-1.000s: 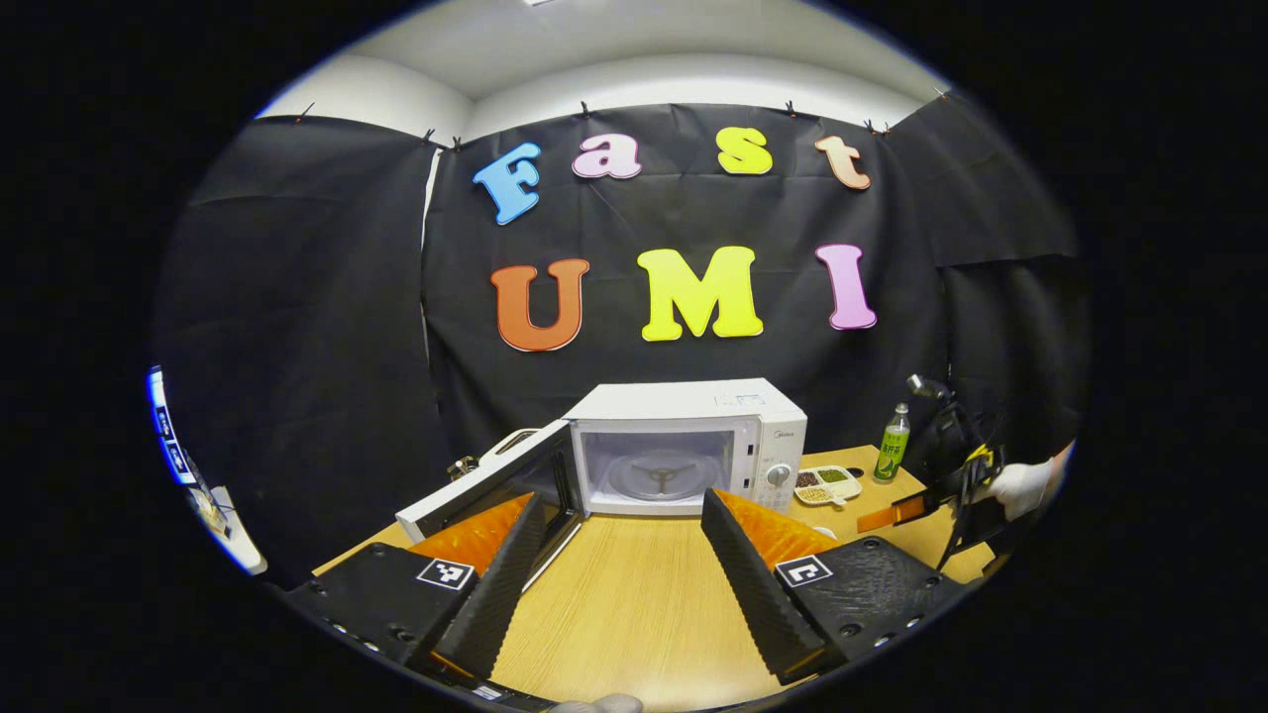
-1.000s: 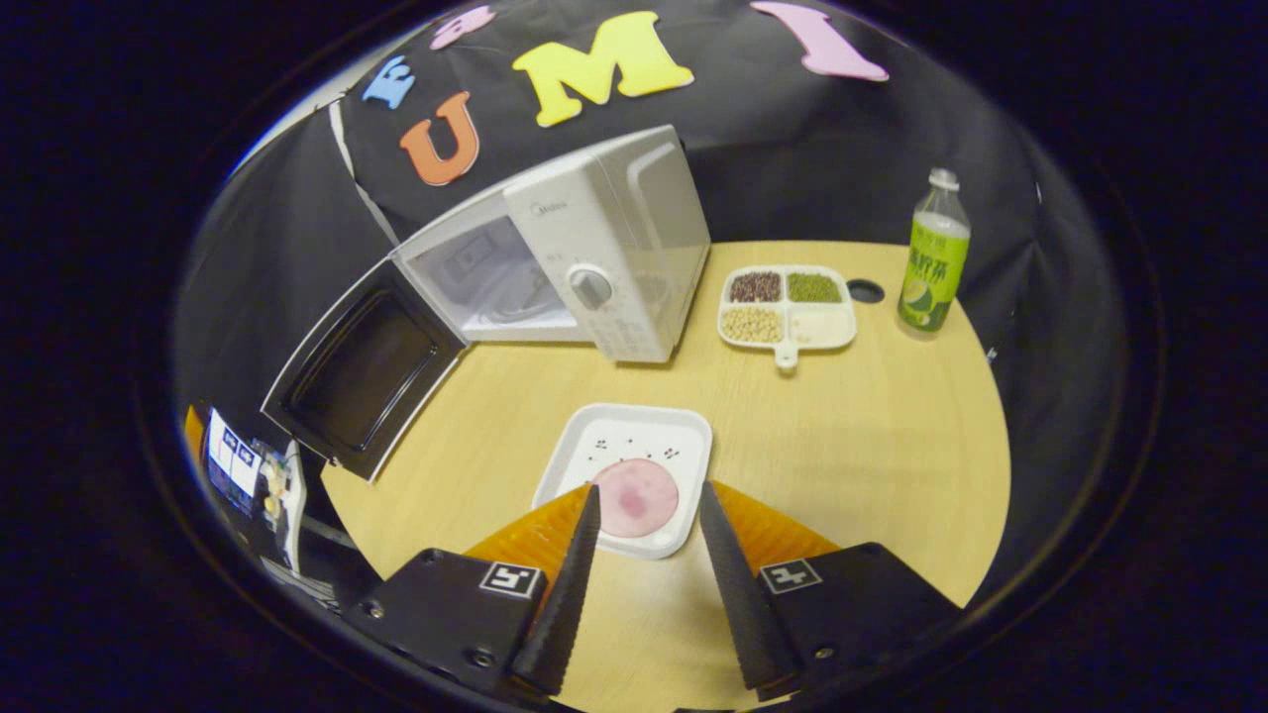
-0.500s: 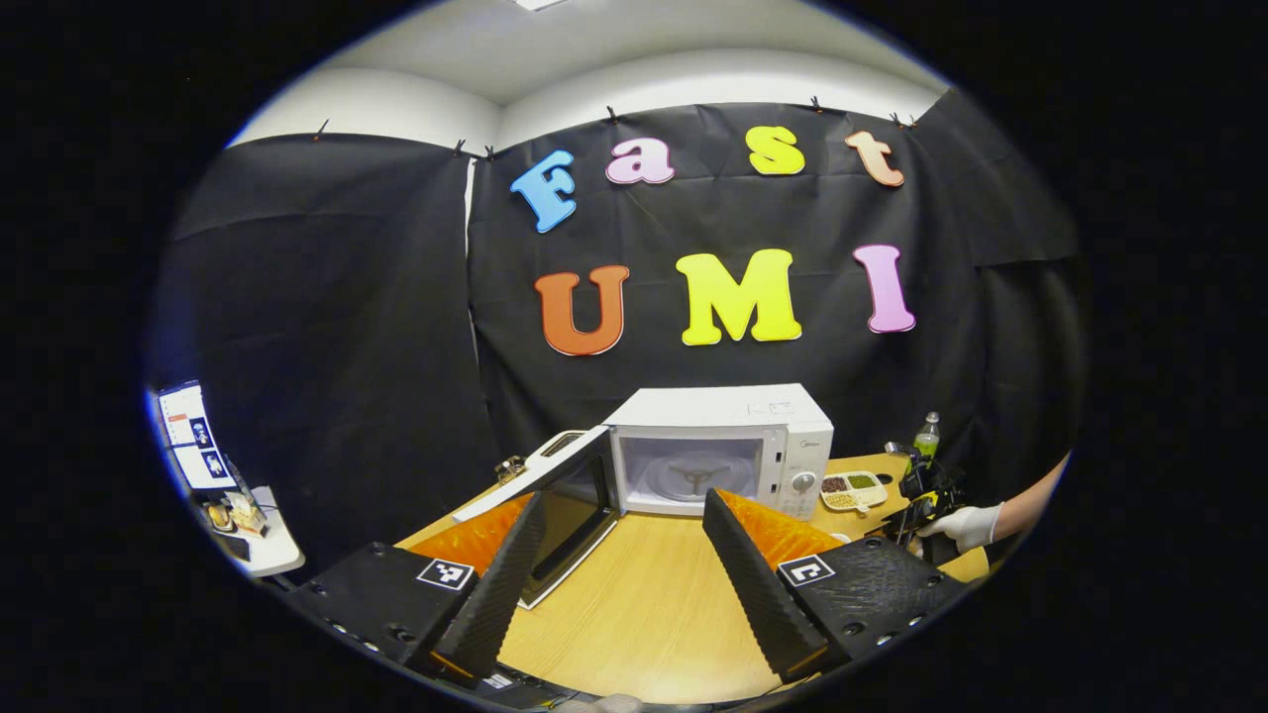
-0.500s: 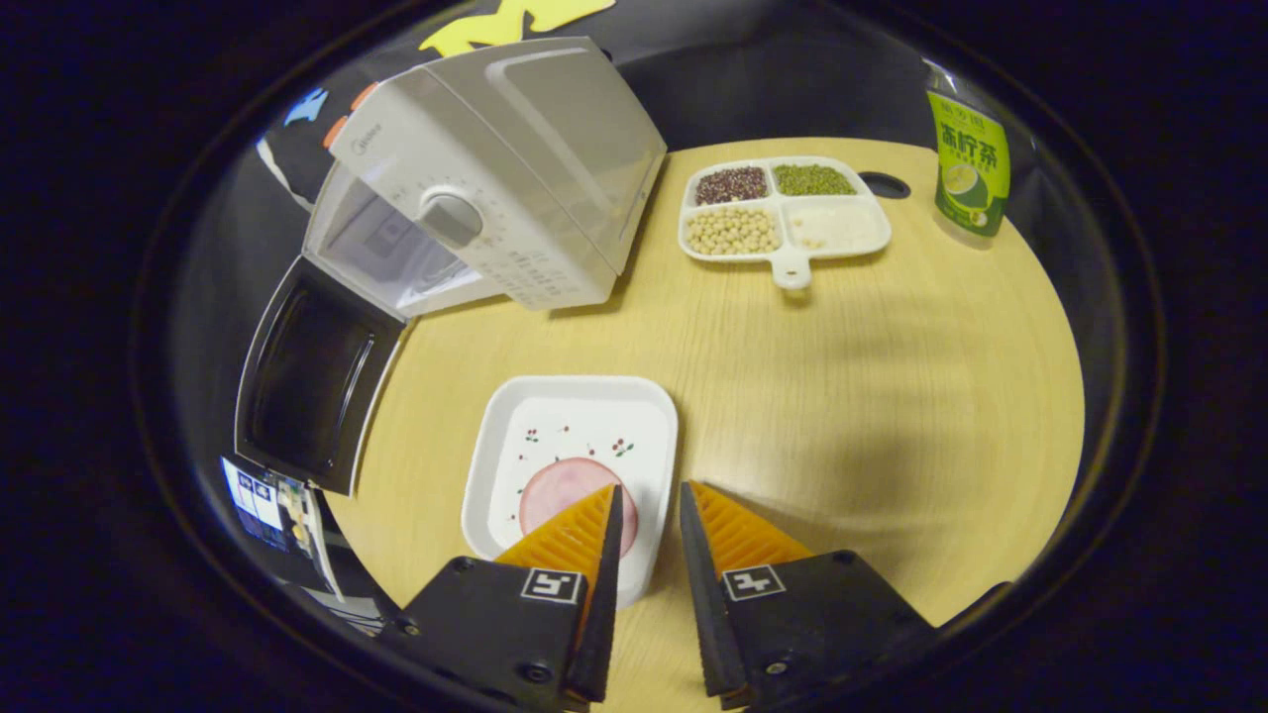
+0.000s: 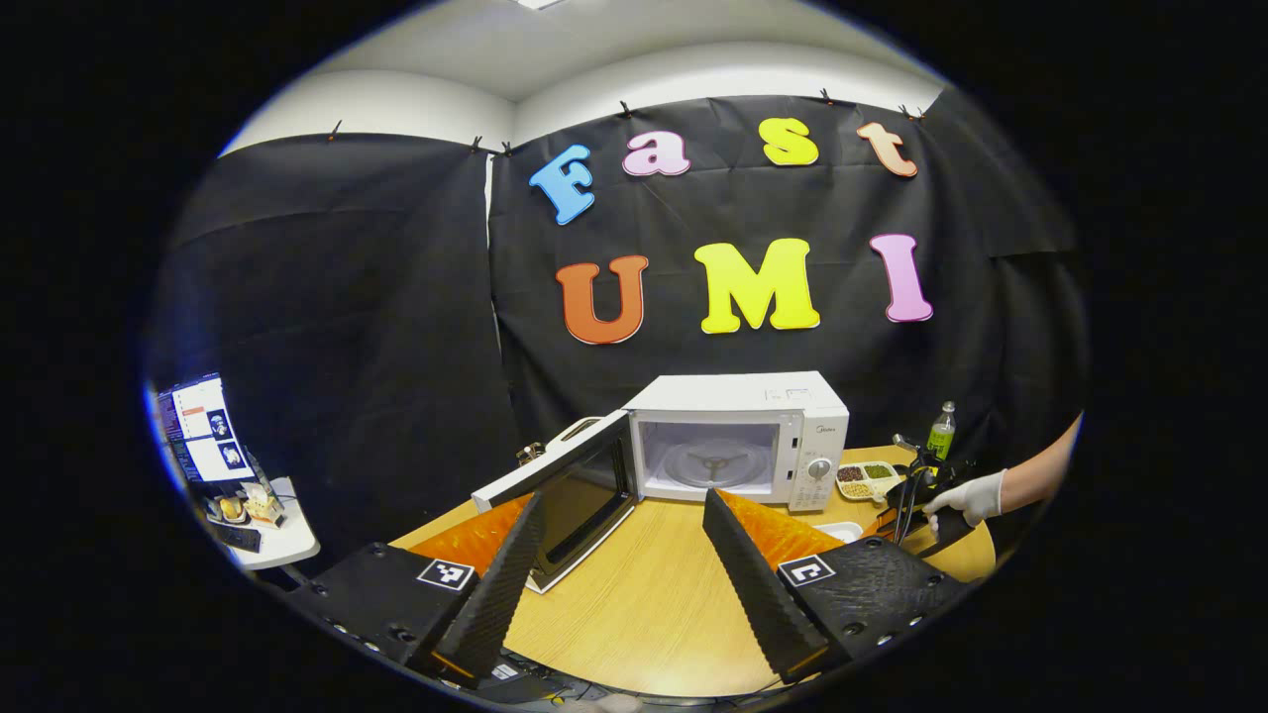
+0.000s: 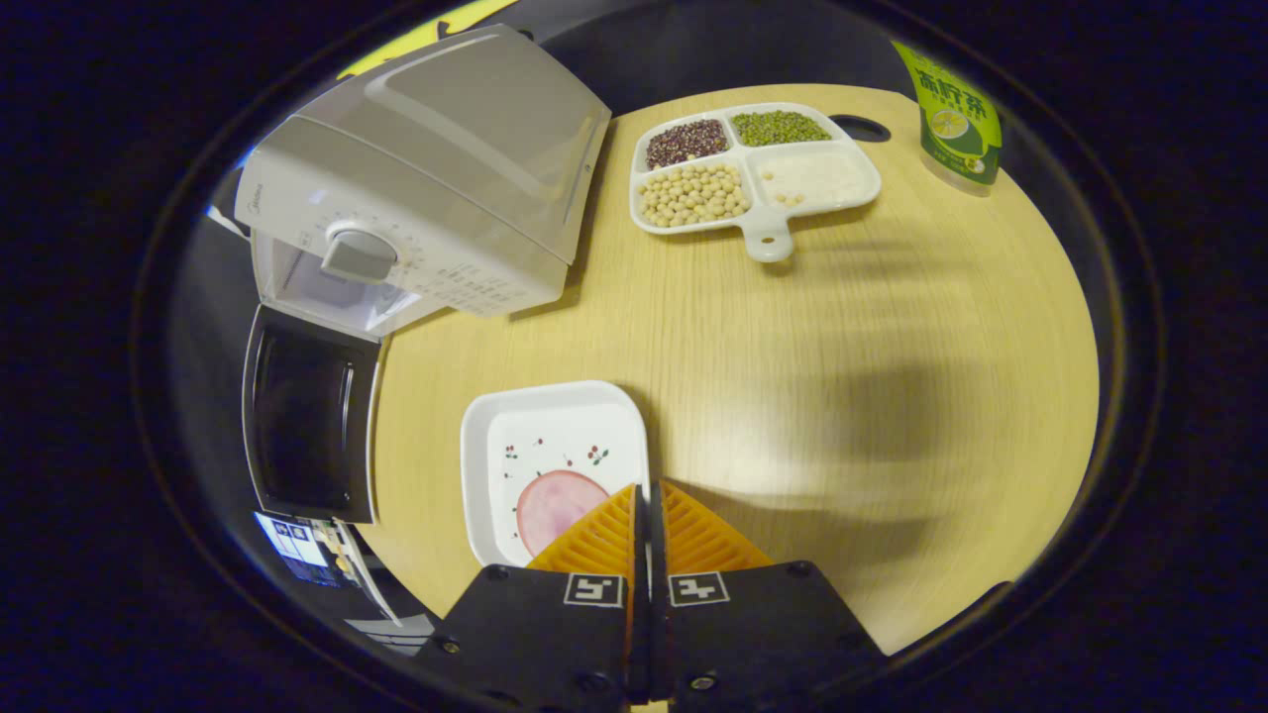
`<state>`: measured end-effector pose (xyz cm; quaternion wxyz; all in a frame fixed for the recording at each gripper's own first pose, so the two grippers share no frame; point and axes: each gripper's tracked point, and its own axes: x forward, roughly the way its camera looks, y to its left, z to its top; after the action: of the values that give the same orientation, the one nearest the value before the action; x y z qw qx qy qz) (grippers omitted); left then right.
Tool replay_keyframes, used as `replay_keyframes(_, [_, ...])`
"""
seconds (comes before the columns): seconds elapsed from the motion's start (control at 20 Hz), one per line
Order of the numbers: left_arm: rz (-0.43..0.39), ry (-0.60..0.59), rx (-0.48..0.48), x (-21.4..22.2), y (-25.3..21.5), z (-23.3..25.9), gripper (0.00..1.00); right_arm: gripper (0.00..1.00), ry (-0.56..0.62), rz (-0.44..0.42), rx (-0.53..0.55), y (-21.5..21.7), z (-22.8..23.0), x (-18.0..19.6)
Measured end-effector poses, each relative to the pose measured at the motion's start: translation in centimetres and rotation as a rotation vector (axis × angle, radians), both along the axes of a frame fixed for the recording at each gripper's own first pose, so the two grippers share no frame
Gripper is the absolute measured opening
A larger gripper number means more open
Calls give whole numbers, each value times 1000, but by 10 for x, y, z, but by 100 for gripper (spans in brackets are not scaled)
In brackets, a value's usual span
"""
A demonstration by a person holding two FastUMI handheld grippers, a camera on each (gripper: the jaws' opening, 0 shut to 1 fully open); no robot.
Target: Open the microwave oven with the left hand, put the food in, and close the microwave oven.
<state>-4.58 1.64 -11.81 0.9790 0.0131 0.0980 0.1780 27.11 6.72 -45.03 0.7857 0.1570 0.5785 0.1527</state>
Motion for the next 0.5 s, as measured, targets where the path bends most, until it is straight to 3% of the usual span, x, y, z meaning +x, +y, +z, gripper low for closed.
replay_keyframes(0.3, [-54, -11, -28, 11, 11, -4, 96, 4, 114, -78, 129, 11, 1, -18])
replay_keyframes(0.5, [-114, -13, -41, 22, 30, -8, 96, 4, 109, -204, 277, 29, 16, -29])
